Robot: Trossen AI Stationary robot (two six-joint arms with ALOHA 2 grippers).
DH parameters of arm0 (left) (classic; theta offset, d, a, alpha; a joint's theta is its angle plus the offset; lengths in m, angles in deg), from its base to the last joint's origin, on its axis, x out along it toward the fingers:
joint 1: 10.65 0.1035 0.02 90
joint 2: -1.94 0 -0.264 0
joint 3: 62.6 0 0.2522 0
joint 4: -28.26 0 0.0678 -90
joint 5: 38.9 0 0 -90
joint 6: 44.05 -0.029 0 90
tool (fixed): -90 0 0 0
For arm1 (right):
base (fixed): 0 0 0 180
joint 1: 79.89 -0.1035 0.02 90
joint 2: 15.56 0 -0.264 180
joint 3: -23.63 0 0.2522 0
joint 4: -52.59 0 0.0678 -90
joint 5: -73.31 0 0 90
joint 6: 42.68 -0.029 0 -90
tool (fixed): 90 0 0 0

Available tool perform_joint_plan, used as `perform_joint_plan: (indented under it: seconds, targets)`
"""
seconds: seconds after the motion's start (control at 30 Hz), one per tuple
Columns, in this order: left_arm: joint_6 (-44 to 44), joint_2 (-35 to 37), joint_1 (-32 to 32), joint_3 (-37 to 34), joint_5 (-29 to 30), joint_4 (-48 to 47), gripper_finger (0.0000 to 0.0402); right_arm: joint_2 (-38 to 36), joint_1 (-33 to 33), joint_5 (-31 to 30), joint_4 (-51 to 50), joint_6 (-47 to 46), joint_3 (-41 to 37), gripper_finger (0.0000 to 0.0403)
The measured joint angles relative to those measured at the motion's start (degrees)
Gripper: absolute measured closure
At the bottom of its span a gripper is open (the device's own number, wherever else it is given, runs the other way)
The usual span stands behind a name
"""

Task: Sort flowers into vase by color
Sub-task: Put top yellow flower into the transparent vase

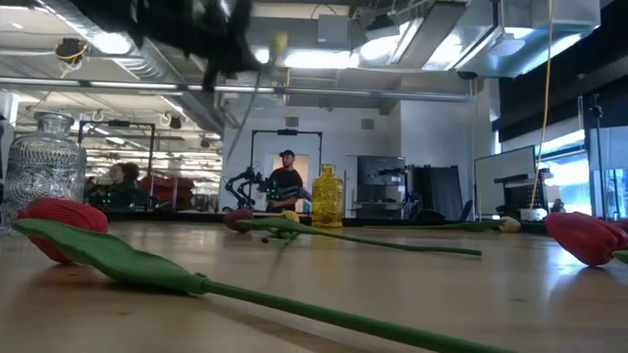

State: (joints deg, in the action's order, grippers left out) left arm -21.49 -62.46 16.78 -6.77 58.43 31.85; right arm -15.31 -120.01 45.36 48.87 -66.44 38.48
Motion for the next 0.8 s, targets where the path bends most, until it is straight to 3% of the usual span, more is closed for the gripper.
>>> perform_joint_plan:
  seconds: [0.2, 0.5, 0.8]
  targets:
    - [-2.5, 7.7, -11.6, 0.0, 0.0, -1.3, 0.0399, 0.0, 0.0, -4.6, 4.0, -0.4, 0.1, 0.0381]
    - [-9.6, 11.9, -30.0, 0.0, 7.7, -0.3, 0.04, 0.0, 0.0, -1.0, 5.2, -4.6, 0.3, 0.0381]
    - [-8.0, 9.5, -37.9, 1.5, 18.1, 1.3, 0.0398, 0.0, 0.0, -3.8, 5.2, -6.4, 0.3, 0.0381]
